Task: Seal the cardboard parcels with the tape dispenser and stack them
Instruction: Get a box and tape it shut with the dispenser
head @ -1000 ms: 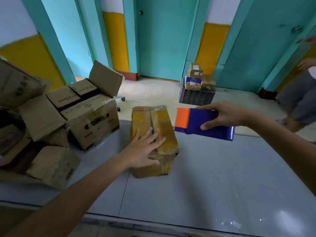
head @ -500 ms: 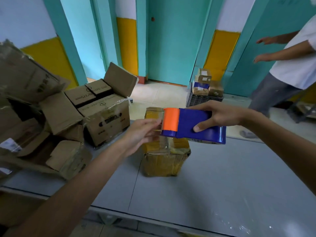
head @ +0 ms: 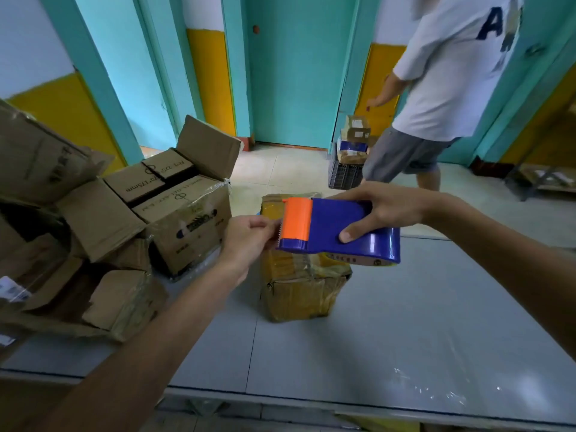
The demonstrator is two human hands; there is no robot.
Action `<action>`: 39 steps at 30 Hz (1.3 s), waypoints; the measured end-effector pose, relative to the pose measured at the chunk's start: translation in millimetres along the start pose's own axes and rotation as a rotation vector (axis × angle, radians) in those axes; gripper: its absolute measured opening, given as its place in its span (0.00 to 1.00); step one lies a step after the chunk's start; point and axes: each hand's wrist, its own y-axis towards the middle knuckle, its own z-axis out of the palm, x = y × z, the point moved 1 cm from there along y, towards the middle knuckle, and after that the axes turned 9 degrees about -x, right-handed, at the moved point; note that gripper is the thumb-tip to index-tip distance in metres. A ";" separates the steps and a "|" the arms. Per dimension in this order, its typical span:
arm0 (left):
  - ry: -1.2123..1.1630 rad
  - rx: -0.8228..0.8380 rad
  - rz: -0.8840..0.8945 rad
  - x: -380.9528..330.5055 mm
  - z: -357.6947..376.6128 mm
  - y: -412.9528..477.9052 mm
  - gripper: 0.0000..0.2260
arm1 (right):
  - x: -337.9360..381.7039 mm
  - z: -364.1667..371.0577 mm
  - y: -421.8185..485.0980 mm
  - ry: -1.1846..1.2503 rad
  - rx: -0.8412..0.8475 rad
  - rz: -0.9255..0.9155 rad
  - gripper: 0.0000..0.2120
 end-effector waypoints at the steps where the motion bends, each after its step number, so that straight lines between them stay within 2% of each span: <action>1: 0.000 -0.006 0.019 0.7 -0.3 -1.6 0.09 | 1.0 0.8 -0.3 -0.005 0.018 0.007 0.27; 4: -0.037 0.002 0.020 7.8 -2.3 -8.8 0.07 | 3.0 -0.9 -0.9 -0.031 0.074 0.039 0.25; 7: -0.092 -0.090 -0.050 19.8 -29.4 -4.9 0.05 | -8.0 -12.4 -11.7 -0.069 0.116 0.090 0.20; 10: -0.033 -0.118 -0.097 39.2 -54.1 -6.6 0.05 | -24.7 -22.1 -26.5 -0.125 0.170 0.183 0.20; 13: 0.029 -0.113 -0.134 59.8 -48.5 -20.3 0.06 | -33.5 -16.6 -26.4 -0.217 0.231 0.260 0.24; 17: 0.052 -0.210 -0.159 75.4 -43.3 -31.2 0.09 | -33.8 -7.8 -20.4 -0.244 0.265 0.332 0.20; 21: 0.126 -0.273 -0.091 80.9 -39.1 -30.2 0.10 | -30.6 -6.1 -11.2 -0.302 0.254 0.326 0.24; 24: 0.172 -0.285 -0.053 84.9 -34.9 -28.3 0.10 | -29.1 -9.8 -7.2 -0.336 0.273 0.336 0.32; 29: 0.277 -0.214 -0.108 110.1 -20.5 -29.4 0.12 | -30.7 0.8 6.8 -0.442 0.302 0.363 0.26; 33: 0.374 -0.214 -0.044 117.5 -12.9 -28.0 0.14 | -35.9 2.2 6.5 -0.417 0.292 0.355 0.22; 34: 0.451 -0.202 -0.071 121.4 -13.6 -24.1 0.16 | -37.1 2.5 5.0 -0.403 0.289 0.351 0.21; 36: 0.556 -0.128 -0.289 133.7 -20.4 -16.8 0.20 | -40.5 4.4 3.7 -0.378 0.273 0.333 0.21; 38: 0.503 -0.078 -0.477 139.7 -30.8 -17.1 0.19 | -43.6 7.3 1.8 -0.349 0.260 0.318 0.21; 39: 0.449 -0.117 -0.462 134.8 -33.8 -16.7 0.17 | -44.6 8.3 1.1 -0.335 0.255 0.313 0.20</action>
